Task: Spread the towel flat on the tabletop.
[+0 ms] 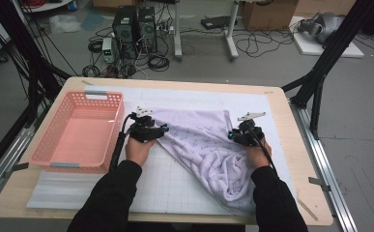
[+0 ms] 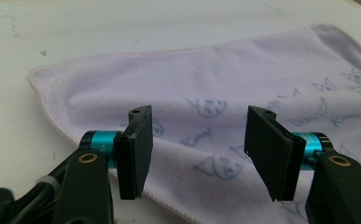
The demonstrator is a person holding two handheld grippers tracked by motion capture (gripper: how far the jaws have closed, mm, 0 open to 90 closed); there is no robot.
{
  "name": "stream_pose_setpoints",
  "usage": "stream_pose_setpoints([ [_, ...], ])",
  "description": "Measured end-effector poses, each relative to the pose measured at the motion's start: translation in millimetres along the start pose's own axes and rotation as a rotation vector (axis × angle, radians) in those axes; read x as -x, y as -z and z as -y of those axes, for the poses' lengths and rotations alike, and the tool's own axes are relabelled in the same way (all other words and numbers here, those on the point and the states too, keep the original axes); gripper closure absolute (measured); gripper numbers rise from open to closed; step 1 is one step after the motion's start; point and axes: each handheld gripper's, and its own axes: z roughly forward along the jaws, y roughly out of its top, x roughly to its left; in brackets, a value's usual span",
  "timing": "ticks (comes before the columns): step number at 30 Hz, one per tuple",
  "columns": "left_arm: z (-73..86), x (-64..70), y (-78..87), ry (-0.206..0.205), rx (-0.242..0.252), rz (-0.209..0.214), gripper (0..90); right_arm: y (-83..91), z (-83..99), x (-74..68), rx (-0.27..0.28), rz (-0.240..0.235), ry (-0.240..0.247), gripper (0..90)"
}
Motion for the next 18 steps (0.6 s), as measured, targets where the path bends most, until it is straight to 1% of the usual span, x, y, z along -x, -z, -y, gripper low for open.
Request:
stream_pose_setpoints([
  [1, 0.0, 0.0, 0.0, 0.000, 0.000, 0.000, 42.1, 0.0, -1.7, 1.3, -0.005, 0.011, 0.013, 85.9],
  [2, 0.7, 0.7, 0.9, -0.008, -0.010, 0.004, 42.1, 0.0, -1.7, 1.3, -0.005, 0.011, 0.013, 85.9],
  [3, 0.9, 2.3, 1.7, -0.014, -0.015, 0.005, 41.2, -0.5, -4.2, 6.1, -0.006, 0.059, 0.031, 88.5],
  [4, 0.4, 5.8, 4.1, -0.023, -0.016, 0.020, 41.2, 0.0, -4.6, 8.7, 0.001, 0.085, 0.030, 90.0],
  [5, 0.4, 5.8, 4.1, -0.023, -0.016, 0.020, 41.2, 0.3, -4.2, 12.1, 0.003, 0.131, 0.037, 90.0],
  [6, 0.0, 8.0, 5.3, -0.031, -0.013, 0.026, 41.2, 0.5, -2.9, 16.9, 0.001, 0.158, 0.022, 90.0],
  [7, -0.4, 12.7, 7.7, -0.043, -0.013, 0.043, 41.2, 1.0, -0.6, 22.0, 0.002, 0.184, -0.005, 90.0],
  [8, -0.4, 12.7, 7.7, -0.043, -0.013, 0.043, 41.2, 1.0, -0.6, 22.0, 0.002, 0.184, -0.005, 90.0],
  [9, -0.4, 14.8, 8.9, -0.054, -0.016, 0.047, 41.2, 3.8, 4.1, 33.2, 0.004, 0.218, -0.060, 90.0],
  [10, -0.3, 16.7, 9.8, -0.063, -0.017, 0.054, 41.2, 5.3, 6.2, 37.9, 0.021, 0.220, -0.096, 90.0],
  [11, -0.1, 19.1, 10.5, -0.064, -0.015, 0.060, 41.2, 5.3, 6.2, 37.9, 0.021, 0.220, -0.096, 90.0],
  [12, -0.1, 20.4, 11.5, -0.071, -0.018, 0.065, 41.1, 9.1, 7.2, 41.3, 0.060, 0.189, -0.142, 89.3],
  [13, 0.1, 22.0, 11.9, -0.073, -0.017, 0.069, 41.0, 10.7, 5.7, 39.3, 0.073, 0.179, -0.135, 88.9],
  [14, 0.7, 24.5, 12.0, -0.079, -0.018, 0.076, 41.0, 12.0, 3.8, 36.5, 0.083, 0.165, -0.122, 83.3],
  [15, 0.7, 24.5, 12.0, -0.079, -0.018, 0.076, 40.9, 12.0, 3.8, 36.5, 0.083, 0.165, -0.122, 83.3],
  [16, 1.0, 25.0, 12.3, -0.084, -0.024, 0.075, 40.8, 13.2, 0.1, 30.1, 0.106, 0.134, -0.115, 71.8],
  [17, 2.2, 25.6, 12.7, -0.078, -0.014, 0.079, 40.9, 13.8, -1.6, 26.6, 0.113, 0.123, -0.111, 65.8],
  [18, 4.0, 25.5, 13.9, -0.064, 0.005, 0.085, 41.2, 14.4, -2.8, 23.3, 0.118, 0.105, -0.107, 60.8],
])
